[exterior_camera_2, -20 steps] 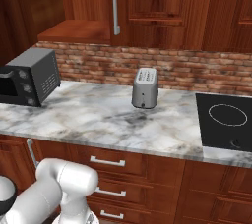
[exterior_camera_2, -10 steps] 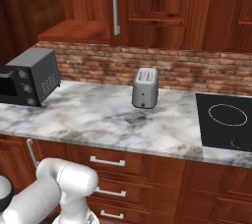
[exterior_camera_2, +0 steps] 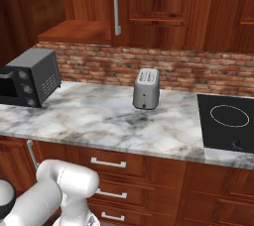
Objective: Close all open cabinet doors.
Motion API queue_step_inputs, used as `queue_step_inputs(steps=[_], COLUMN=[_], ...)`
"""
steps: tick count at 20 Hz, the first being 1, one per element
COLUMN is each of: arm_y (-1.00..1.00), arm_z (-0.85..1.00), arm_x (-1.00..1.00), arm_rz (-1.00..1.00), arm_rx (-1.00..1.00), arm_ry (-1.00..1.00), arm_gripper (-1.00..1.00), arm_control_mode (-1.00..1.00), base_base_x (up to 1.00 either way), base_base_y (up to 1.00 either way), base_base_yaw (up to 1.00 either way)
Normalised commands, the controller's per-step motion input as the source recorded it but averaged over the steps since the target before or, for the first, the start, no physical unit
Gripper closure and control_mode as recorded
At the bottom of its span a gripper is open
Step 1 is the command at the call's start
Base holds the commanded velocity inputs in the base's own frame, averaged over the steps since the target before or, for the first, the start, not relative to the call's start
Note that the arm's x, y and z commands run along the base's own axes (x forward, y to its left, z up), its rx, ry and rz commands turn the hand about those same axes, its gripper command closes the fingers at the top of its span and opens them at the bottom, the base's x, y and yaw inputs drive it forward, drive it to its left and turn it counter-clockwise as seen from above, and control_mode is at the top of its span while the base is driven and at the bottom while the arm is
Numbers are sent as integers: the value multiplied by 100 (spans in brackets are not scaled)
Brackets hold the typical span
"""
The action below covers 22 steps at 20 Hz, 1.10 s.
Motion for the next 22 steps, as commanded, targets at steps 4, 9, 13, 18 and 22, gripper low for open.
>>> queue_step_inputs(steps=[4, 9, 13, 18, 22], arm_y=[-54, -63, -68, -69, -72], arm_z=[0, 0, 0, 0, 3], arm_x=[34, 35, 36, 49, 55], arm_rz=[-8, -6, -5, -3, 0], arm_rx=[7, 5, 5, 5, 6], arm_ry=[0, 0, 0, 0, 0], arm_gripper=[-100, -100, -100, -100, -100], arm_control_mode=[-100, -100, -100, -100, -100], base_base_x=[0, 0, 0, 0, 0], base_base_y=[0, 0, 0, 0, 0], base_base_yaw=[0, 0, 0, 0, 0])
